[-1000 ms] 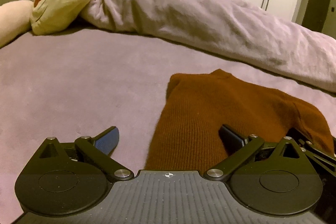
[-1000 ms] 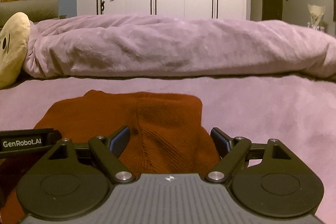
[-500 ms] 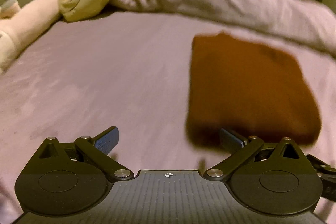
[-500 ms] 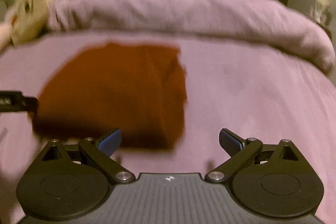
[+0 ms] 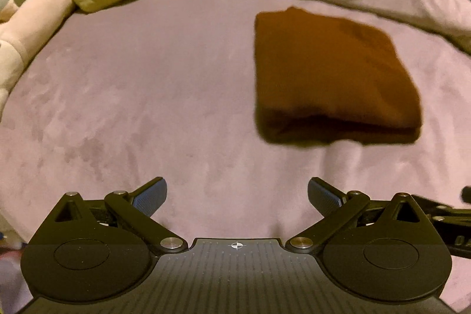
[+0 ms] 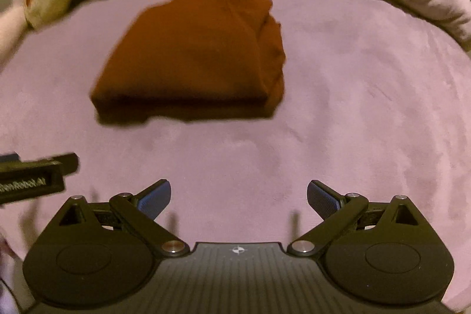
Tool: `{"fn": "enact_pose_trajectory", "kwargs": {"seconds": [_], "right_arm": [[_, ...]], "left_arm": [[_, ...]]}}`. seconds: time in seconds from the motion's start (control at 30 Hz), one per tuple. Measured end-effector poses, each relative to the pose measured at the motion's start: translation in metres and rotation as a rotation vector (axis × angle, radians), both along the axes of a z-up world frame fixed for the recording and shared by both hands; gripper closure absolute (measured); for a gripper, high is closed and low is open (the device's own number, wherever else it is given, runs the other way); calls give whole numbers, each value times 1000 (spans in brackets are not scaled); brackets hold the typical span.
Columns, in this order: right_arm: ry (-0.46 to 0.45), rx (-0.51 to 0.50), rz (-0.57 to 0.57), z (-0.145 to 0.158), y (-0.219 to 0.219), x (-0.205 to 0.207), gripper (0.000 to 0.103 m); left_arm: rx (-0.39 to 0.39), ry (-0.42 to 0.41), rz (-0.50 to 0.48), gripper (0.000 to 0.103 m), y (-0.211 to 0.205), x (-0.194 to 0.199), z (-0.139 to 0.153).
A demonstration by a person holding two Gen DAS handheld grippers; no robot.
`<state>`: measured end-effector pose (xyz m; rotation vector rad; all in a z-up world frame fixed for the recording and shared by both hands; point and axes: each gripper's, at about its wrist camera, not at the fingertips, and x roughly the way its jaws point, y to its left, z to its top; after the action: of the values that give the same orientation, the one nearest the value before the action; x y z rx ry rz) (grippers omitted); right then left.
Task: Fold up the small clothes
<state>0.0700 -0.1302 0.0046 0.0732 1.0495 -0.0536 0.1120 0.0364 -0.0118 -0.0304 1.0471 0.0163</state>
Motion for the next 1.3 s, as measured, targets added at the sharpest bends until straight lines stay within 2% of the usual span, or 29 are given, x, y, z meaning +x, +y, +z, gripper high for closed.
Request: {"fn": "enact_pose_trajectory", "kwargs": {"seconds": [0.13, 0.33, 0.5, 1.3], "right_arm": [[-7, -26, 10, 12, 4, -2, 4], [-20, -40, 9, 21, 7, 1, 4], [-19, -35, 6, 24, 8, 2, 4], [-22, -36, 13, 31, 8, 4, 4]], "left_arm": [[-46, 9, 9, 0, 4, 5, 9], [25, 9, -17, 0, -2, 7, 12], [5, 14, -19, 0, -1, 8, 14], [20, 16, -22, 0, -5, 10, 17]]}}
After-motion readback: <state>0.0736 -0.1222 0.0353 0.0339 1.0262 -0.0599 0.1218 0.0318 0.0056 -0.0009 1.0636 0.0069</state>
